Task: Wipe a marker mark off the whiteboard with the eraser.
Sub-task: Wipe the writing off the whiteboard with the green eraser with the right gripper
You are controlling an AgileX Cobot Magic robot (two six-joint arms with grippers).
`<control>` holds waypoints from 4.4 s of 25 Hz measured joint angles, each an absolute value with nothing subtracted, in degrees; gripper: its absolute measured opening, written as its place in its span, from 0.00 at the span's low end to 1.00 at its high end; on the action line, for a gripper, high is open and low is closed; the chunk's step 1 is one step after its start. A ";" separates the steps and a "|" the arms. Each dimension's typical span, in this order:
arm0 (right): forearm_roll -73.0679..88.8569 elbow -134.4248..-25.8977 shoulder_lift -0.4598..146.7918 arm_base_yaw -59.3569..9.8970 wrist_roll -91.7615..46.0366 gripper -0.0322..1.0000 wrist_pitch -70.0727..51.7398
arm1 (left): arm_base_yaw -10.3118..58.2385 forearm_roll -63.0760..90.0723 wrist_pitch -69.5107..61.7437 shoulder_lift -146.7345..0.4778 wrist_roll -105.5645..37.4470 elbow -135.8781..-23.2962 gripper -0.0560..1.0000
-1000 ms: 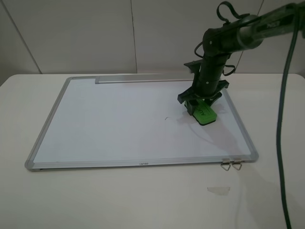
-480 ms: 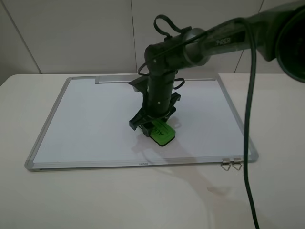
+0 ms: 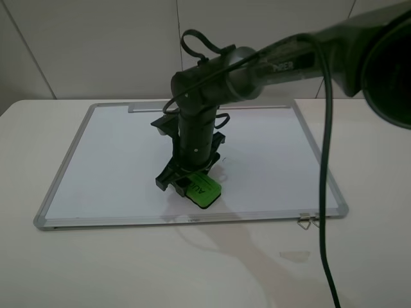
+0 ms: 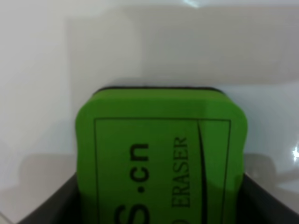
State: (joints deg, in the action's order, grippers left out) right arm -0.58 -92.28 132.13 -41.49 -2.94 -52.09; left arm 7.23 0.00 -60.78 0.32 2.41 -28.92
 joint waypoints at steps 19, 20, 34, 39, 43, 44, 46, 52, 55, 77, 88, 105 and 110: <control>-0.92 -91.82 130.15 -20.81 -0.40 0.60 -54.14 | 7.23 0.00 -60.78 0.32 2.41 -28.92 0.70; -0.54 -91.82 129.92 -20.56 -0.35 0.60 -55.34 | 7.23 0.00 -60.78 0.32 2.41 -28.92 0.70; 0.00 -91.82 129.53 -24.83 0.00 0.60 -51.97 | 7.23 0.00 -60.78 0.32 2.41 -28.92 0.70; -2.30 -92.98 132.13 -29.07 -0.39 0.60 -52.05 | 7.23 0.00 -60.78 0.32 2.41 -28.92 0.70; -2.64 -93.60 132.72 -33.40 -0.39 0.60 -52.34 | 7.23 0.00 -60.78 0.32 2.41 -28.92 0.70; -2.64 -93.59 132.79 -34.87 -0.39 0.60 -52.28 | 7.23 0.00 -60.78 0.32 2.41 -28.92 0.70; -2.64 -93.67 132.84 -37.49 -0.46 0.60 -52.23 | 7.23 0.00 -60.78 0.32 2.41 -28.92 0.70; -2.59 -96.05 133.55 -41.30 -1.49 0.60 -53.23 | 7.23 0.00 -60.78 0.32 2.41 -28.92 0.70; -2.29 -96.68 133.83 -40.53 -1.49 0.60 -53.60 | 7.23 0.00 -60.78 0.32 2.41 -28.92 0.70; -2.39 -97.63 135.15 -24.95 -1.70 0.60 -51.59 | 7.23 0.00 -60.78 0.32 2.41 -28.92 0.70; 0.00 -97.63 135.48 -41.39 -2.72 0.60 -46.44 | 7.23 0.00 -60.78 0.32 2.41 -28.92 0.70; 0.00 -97.63 135.72 -30.95 -5.00 0.60 -41.33 | 7.23 0.00 -60.78 0.32 2.41 -28.92 0.70; 0.00 -97.63 135.78 -26.26 -5.26 0.60 -40.27 | 7.23 0.00 -60.78 0.32 2.41 -28.92 0.70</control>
State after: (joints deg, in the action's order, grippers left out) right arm 0.00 -97.63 135.78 -26.26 -5.26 -40.27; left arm 7.23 0.00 -60.78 0.32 2.41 -28.92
